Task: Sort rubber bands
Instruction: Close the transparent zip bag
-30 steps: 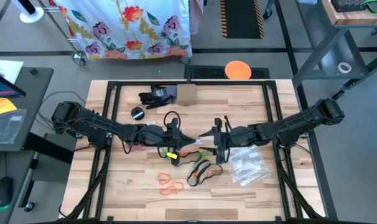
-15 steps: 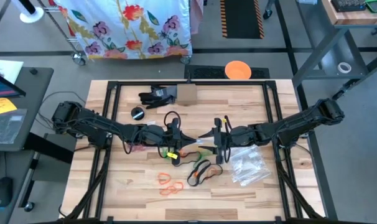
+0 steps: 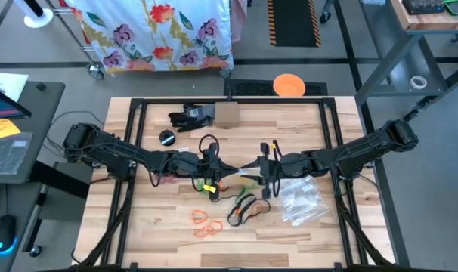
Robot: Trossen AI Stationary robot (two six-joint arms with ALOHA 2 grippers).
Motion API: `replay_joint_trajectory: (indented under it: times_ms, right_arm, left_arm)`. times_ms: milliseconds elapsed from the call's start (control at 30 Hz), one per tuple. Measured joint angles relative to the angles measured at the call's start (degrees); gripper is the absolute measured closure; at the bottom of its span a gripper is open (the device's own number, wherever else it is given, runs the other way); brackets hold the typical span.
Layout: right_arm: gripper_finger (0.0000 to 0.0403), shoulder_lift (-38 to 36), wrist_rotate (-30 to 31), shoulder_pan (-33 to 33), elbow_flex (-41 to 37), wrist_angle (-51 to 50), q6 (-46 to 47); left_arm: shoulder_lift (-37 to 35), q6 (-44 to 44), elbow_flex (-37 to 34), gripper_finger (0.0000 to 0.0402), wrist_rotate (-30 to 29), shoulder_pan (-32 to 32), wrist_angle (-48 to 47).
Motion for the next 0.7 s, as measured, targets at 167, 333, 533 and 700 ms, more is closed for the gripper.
replay_joint_trajectory:
  times_ms: [167,333,533,700]
  right_arm:
    - [0.0288,0.0,0.0,0.0,0.0,0.01,-0.17]
    - [0.0294,0.0,0.0,0.0,0.0,-0.01,-0.28]
    - [0.0327,0.0,0.0,0.0,0.0,-0.01,-0.51]
    - [0.0361,0.0,0.0,0.0,0.0,-0.03,-1.3]
  left_arm:
    - [0.0,0.0,0.0,0.0401,0.0,0.0,0.11]
    - [0.0,0.0,0.0,0.0401,0.0,0.0,0.11]
    - [0.0,0.0,0.0,0.0401,0.02,0.0,0.11]
    - [0.0,0.0,0.0,0.0401,0.04,0.0,0.09]
